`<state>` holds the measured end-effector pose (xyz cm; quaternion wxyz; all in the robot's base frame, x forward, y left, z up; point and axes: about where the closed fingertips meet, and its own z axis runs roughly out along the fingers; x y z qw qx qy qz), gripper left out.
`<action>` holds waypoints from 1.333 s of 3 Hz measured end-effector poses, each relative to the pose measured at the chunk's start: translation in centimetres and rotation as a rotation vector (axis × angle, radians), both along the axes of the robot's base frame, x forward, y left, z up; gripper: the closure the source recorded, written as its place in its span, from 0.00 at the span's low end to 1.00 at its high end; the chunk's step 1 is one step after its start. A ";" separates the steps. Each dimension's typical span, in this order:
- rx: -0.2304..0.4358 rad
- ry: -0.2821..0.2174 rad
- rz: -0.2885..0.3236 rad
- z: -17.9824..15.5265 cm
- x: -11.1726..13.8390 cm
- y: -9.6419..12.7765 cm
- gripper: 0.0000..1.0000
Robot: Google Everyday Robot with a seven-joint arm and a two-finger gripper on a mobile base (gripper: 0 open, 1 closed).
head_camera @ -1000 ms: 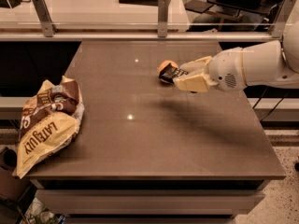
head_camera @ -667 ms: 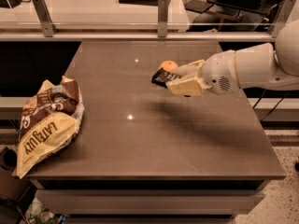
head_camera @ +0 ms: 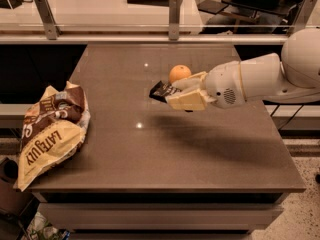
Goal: Move rxbar chocolate near brown chip bag
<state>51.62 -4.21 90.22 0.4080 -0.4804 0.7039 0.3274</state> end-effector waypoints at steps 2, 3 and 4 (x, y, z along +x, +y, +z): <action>-0.002 0.057 0.063 -0.2 -2.5 2.6 1.00; -0.009 0.094 0.108 0.0 -3.2 4.1 1.00; -0.022 0.120 0.149 0.2 -3.9 5.1 1.00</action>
Offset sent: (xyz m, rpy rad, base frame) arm -0.0367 0.0426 -0.0013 -0.0138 0.1022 0.1141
